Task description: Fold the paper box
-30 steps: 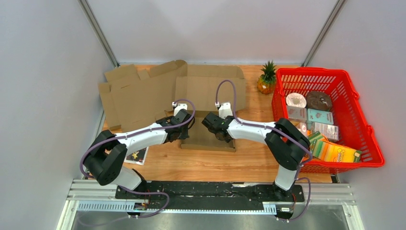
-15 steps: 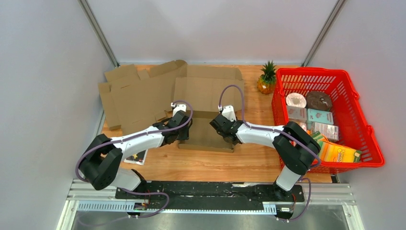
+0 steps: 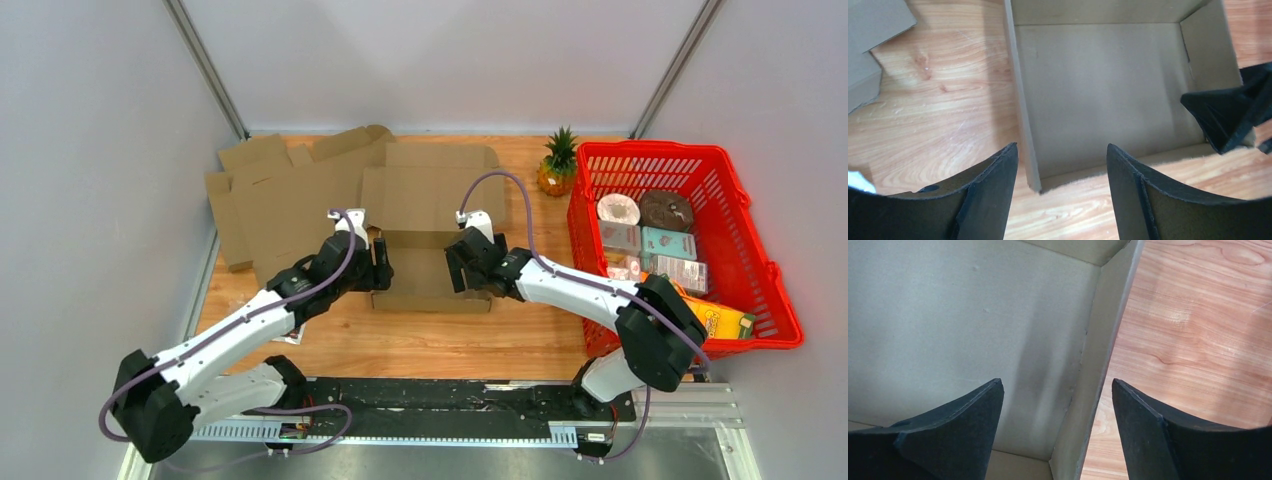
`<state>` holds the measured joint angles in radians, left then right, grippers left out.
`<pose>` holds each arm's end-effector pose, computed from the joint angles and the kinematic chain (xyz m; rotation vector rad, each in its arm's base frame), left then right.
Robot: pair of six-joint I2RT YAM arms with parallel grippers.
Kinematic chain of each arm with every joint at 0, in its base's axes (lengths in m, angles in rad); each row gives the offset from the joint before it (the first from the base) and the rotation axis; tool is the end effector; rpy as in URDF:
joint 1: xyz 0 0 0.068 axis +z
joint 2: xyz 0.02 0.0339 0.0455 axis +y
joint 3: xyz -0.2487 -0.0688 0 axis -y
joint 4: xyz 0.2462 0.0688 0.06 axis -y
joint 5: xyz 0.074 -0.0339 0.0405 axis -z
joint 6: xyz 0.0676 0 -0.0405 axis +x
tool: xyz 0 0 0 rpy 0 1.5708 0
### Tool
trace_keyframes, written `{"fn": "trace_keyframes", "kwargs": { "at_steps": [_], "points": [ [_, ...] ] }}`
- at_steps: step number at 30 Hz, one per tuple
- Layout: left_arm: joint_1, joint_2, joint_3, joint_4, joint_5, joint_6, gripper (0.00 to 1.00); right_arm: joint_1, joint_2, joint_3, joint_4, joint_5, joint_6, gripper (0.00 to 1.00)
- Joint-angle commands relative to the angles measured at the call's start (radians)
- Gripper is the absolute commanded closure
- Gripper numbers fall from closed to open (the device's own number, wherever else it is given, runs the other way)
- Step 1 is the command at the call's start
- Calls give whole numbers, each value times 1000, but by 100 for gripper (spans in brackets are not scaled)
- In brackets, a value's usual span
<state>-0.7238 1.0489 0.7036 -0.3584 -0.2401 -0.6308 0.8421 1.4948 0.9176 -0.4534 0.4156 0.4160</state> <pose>0.2013 -0.1565 0.2119 -0.0213 2.2900 -0.4484 0.2268 0.2131 0.1609 -0.3811 2.4434 -0.0187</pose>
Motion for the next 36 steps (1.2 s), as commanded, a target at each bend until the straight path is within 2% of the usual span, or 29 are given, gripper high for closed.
{"fn": "trace_keyframes", "kwargs": {
  "at_steps": [1,7,12,17,18,21,22,23,26,31,33,34,36],
  "points": [
    [38,-117,53,-189,42,5,27,0,-16,-3,22,-31,-32,16],
    [141,-213,122,-457,76,-33,27,-1,-44,-83,58,-9,-34,19],
    [268,-247,154,-698,15,-138,27,-1,-51,-126,94,-12,-34,19],
    [550,-297,99,-737,146,-205,23,-1,-64,-144,116,-6,-34,19],
    [576,-296,94,-754,144,-222,24,0,-68,-148,131,-11,-36,19],
    [612,-232,129,-881,-37,-260,24,0,-74,-152,151,-34,-54,18],
    [619,-222,145,-916,-150,-309,21,-1,-76,-152,154,-41,-55,19],
    [630,-214,143,-936,-178,-320,17,-1,-76,-158,160,-47,-57,19],
    [740,-216,136,-914,-153,-356,12,-1,-82,-180,193,-66,-69,18],
    [998,-178,126,-890,-134,-403,12,-1,-77,-198,225,-95,-80,18],
    [1059,-168,119,-855,-154,-417,12,-1,-90,-207,229,-98,-82,18],
    [1149,-165,108,-838,-151,-425,12,-3,-96,-210,234,-109,-83,18],
    [1230,-142,85,-759,-127,-425,11,-1,-102,-215,242,-115,-86,18]
  ]
}}
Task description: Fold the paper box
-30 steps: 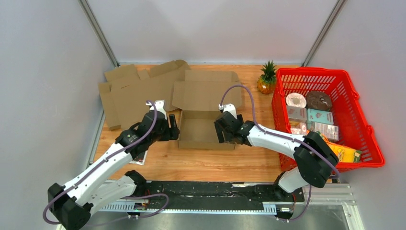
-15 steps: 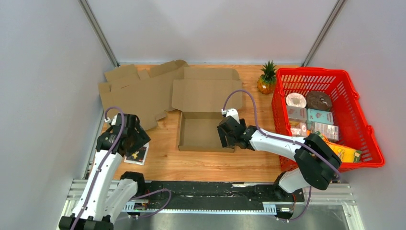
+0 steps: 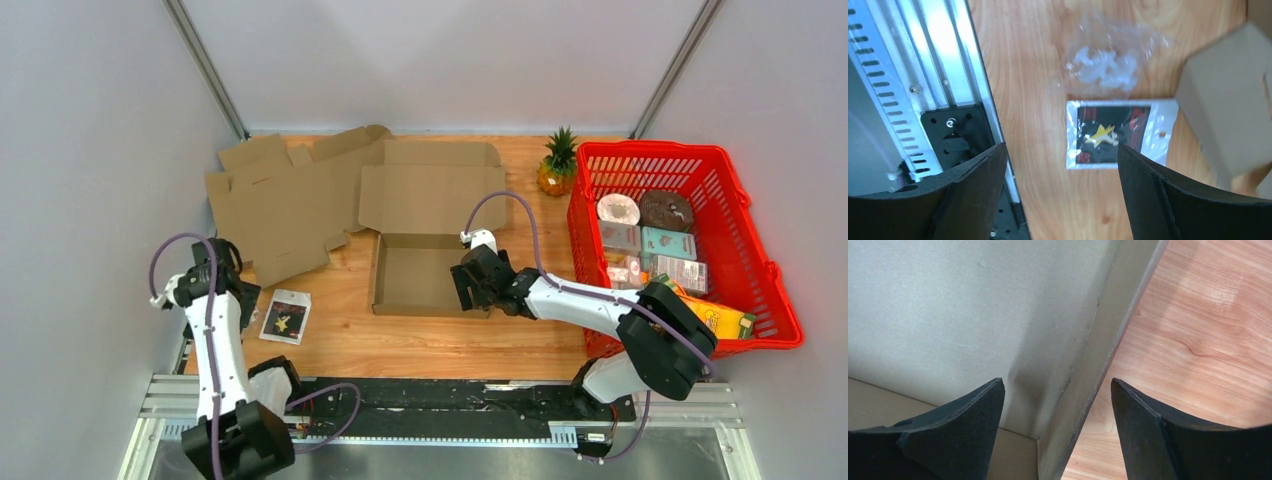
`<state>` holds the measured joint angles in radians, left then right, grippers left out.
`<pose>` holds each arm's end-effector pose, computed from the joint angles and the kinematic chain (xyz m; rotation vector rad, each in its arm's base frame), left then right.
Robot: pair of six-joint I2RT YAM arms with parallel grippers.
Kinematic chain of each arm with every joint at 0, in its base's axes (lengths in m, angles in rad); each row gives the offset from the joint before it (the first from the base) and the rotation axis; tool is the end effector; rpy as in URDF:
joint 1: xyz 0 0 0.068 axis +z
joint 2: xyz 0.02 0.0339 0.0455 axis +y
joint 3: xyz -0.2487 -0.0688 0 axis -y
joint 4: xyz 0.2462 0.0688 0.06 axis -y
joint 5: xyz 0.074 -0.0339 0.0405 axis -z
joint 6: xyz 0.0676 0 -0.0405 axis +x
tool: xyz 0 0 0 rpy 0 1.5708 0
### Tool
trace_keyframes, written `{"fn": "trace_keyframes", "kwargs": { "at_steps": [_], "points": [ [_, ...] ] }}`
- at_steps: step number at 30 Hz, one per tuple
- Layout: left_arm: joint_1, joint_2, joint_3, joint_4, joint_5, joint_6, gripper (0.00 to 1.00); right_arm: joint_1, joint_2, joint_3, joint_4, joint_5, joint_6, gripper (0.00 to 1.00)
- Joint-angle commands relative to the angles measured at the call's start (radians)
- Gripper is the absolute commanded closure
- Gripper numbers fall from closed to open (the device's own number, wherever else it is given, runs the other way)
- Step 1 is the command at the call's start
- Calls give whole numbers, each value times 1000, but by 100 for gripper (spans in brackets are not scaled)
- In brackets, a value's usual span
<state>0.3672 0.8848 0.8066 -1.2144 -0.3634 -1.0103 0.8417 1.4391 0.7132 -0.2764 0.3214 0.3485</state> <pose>0.1316 0.0764 0.2146 -1.7982 2.0733 0.3568 0.2062 0.1988 0.1251 -0.4947 2.4494 0.0738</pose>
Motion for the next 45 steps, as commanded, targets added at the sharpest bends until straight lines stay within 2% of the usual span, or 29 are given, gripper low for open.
{"fn": "trace_keyframes", "kwargs": {
  "at_steps": [1,2,5,12,17,24,27,29,31,36,41,45],
  "points": [
    [169,35,-45,137,47,-30,11,-3,-52,-11,65,-28,-19,19],
    [217,49,-56,221,73,-15,14,-3,-52,-12,66,-31,-19,19],
    [236,109,-66,327,101,16,14,-1,-63,-17,68,-41,-19,19],
    [249,200,-69,435,60,71,13,-3,-98,-29,80,-58,-26,20],
    [277,215,-138,548,98,90,14,-1,-89,-24,80,-62,-29,20],
    [288,255,-171,613,103,85,17,-1,-91,-26,88,-70,-32,20],
    [289,275,-182,633,104,82,21,-3,-92,-24,86,-68,-34,20],
    [291,281,-190,651,116,81,27,-1,-95,-26,86,-71,-34,20],
    [291,286,-193,651,118,72,35,-1,-97,-27,86,-71,-36,21],
    [291,235,-169,558,69,53,41,-3,-100,-26,88,-71,-37,21],
    [292,140,-144,478,-19,49,55,-3,-101,-24,89,-73,-37,21],
    [291,79,-107,428,-39,47,60,-3,-97,-23,89,-73,-37,21]
  ]
}}
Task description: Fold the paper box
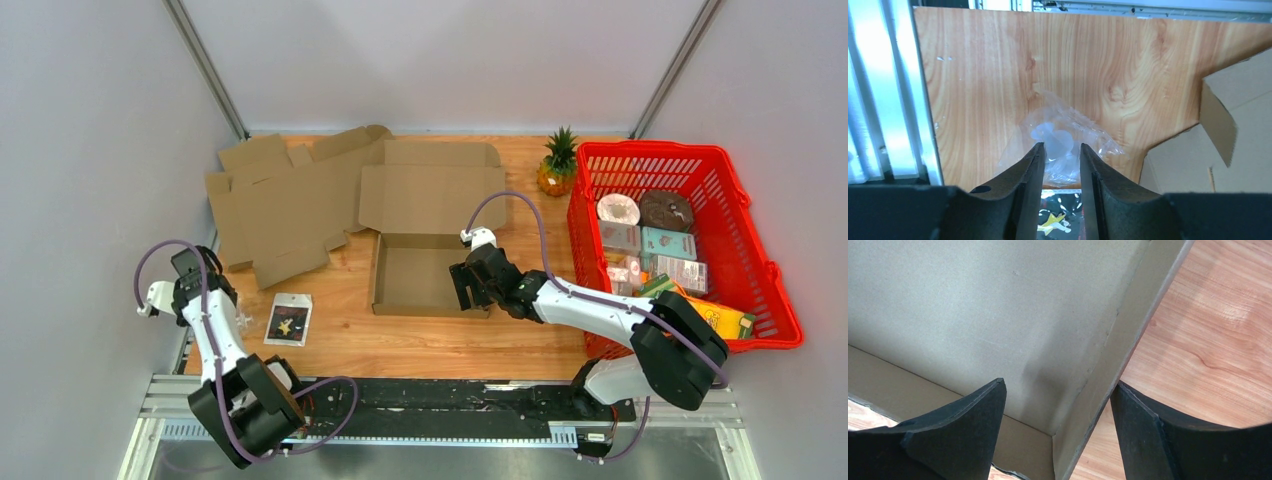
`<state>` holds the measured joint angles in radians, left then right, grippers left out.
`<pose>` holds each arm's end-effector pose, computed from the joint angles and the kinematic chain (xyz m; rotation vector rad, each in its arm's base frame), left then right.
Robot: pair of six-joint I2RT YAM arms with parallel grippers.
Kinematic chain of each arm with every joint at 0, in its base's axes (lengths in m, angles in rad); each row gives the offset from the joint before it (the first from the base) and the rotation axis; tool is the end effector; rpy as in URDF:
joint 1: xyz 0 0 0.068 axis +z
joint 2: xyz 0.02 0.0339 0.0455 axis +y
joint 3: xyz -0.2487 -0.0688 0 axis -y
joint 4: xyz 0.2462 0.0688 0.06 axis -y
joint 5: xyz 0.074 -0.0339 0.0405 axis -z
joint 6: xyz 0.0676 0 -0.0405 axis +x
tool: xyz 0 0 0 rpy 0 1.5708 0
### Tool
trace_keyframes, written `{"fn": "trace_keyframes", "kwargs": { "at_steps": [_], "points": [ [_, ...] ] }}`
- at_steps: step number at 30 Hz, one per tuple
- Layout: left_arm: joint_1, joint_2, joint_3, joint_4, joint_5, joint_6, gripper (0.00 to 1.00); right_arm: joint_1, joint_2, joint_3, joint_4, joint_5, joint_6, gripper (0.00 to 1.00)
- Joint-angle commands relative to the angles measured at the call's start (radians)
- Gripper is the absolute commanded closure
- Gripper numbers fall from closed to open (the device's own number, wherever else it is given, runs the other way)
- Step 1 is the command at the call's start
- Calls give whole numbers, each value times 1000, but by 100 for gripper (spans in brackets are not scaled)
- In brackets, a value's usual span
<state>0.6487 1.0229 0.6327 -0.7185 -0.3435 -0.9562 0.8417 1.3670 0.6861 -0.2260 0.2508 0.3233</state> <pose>0.1475 0.1404 0.1644 -1.9533 1.7395 0.3538 0.2022 0.2011 0.1388 -0.5245 2.3928 0.2064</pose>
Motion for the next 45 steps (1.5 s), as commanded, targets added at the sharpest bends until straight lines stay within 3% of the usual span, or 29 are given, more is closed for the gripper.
{"fn": "trace_keyframes", "kwargs": {
  "at_steps": [1,6,9,14,18,22,26,29,34,38,39,40,41,42,45],
  "points": [
    [9,-70,77,-94,-67,-7,63,-3,-23,4,39,-1,-12,21],
    [9,-188,148,-150,-66,14,73,-3,-26,3,39,-1,-9,21],
    [8,-270,185,-141,18,59,83,-3,-22,6,37,-2,-9,21],
    [-26,-354,245,-164,182,54,86,-3,-22,9,31,-2,-3,21],
    [-189,-304,335,-147,326,51,88,-3,-16,13,28,4,0,21],
    [-581,-192,404,-101,325,27,88,-1,-9,30,8,33,19,21],
    [-832,-39,400,34,362,-32,89,-3,-23,33,-2,39,49,20],
    [-985,87,418,103,354,-42,90,-1,-40,33,-10,42,66,20],
    [-1081,305,450,215,432,-17,89,-9,-66,35,-35,56,83,20],
    [-1084,388,473,275,531,33,76,-35,-129,76,-99,30,88,17],
    [-1084,394,470,309,563,43,60,-53,-149,91,-117,15,91,17],
    [-1084,402,469,317,572,57,53,-64,-164,104,-145,8,89,16],
    [-1084,402,472,320,583,85,36,-76,-199,133,-156,-2,88,14],
    [-1072,399,476,318,604,112,27,-117,-212,150,-164,-37,86,12],
    [-1032,365,511,283,627,293,26,-226,-217,231,-156,-99,51,6]
  ]
}}
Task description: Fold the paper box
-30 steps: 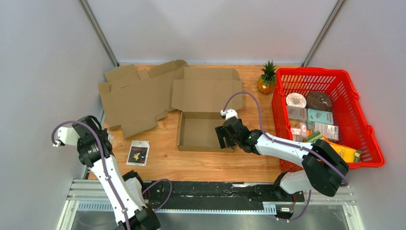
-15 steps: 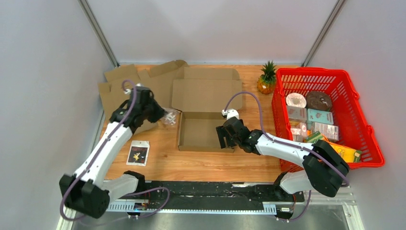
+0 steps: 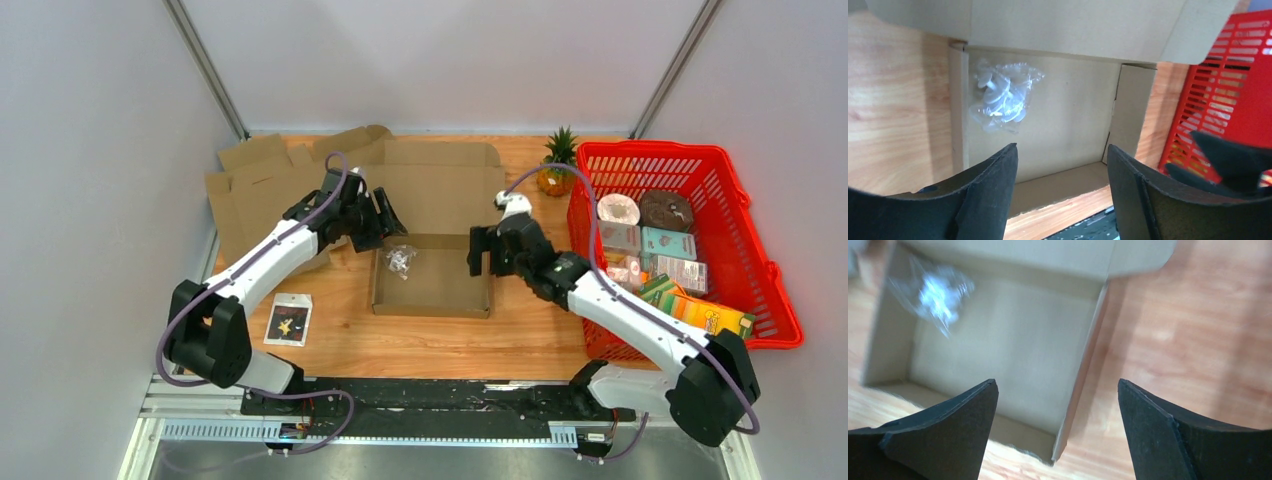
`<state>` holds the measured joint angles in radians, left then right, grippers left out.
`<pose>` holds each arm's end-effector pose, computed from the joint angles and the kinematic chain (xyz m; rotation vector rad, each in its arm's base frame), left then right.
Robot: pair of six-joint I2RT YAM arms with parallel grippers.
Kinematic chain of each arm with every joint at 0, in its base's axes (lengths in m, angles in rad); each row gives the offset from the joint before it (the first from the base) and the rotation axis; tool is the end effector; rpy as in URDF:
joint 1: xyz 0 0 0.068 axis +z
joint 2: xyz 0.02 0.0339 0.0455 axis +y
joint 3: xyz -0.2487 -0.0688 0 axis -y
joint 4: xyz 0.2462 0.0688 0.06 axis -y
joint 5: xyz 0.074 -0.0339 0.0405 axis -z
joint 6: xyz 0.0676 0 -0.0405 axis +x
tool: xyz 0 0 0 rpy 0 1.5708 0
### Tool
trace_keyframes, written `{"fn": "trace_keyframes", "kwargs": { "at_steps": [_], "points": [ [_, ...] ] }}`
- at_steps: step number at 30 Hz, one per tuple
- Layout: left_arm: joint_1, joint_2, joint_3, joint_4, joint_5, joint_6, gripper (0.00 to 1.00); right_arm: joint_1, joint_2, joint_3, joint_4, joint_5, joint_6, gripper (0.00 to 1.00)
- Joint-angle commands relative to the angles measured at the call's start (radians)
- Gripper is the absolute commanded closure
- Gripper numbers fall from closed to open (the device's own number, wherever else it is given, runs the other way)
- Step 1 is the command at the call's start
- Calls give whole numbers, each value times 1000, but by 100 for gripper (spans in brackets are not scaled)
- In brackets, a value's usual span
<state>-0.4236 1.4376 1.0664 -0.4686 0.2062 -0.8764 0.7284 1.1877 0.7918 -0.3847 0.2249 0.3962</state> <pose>0.2967 -0.1490 0.2222 -0.4764 2.5201 -0.8046 0.2165 0.1730 0.2061 -0.2786 2.3293 0.2971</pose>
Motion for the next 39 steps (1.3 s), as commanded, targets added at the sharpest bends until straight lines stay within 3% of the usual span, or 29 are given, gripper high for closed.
{"fn": "trace_keyframes", "kwargs": {
  "at_steps": [1,2,5,6,10,17,21,24,33,35,39],
  "points": [
    [86,-57,102,-5,46,264,26,-142,-19,151,41,-85,-37,4],
    [106,-60,137,-25,-34,359,26,-173,4,179,61,-113,-84,1],
    [199,-37,170,48,-85,502,25,-291,172,334,104,-209,-161,0],
    [225,-14,185,85,-64,516,25,-343,232,440,96,-310,-207,0],
    [322,220,331,82,86,533,25,-417,473,645,15,-317,-287,0],
    [330,474,570,24,217,600,24,-504,760,955,-146,-461,-358,9],
    [330,524,584,39,230,596,23,-518,793,946,-112,-562,-347,16],
    [330,534,554,97,281,579,24,-511,793,910,-80,-529,-336,20],
    [272,491,543,93,302,591,53,-504,765,816,-29,-507,-283,36],
    [263,480,529,94,282,590,63,-503,751,807,-26,-501,-272,47],
    [244,449,507,88,228,609,76,-482,687,753,26,-458,-244,56]
  ]
}}
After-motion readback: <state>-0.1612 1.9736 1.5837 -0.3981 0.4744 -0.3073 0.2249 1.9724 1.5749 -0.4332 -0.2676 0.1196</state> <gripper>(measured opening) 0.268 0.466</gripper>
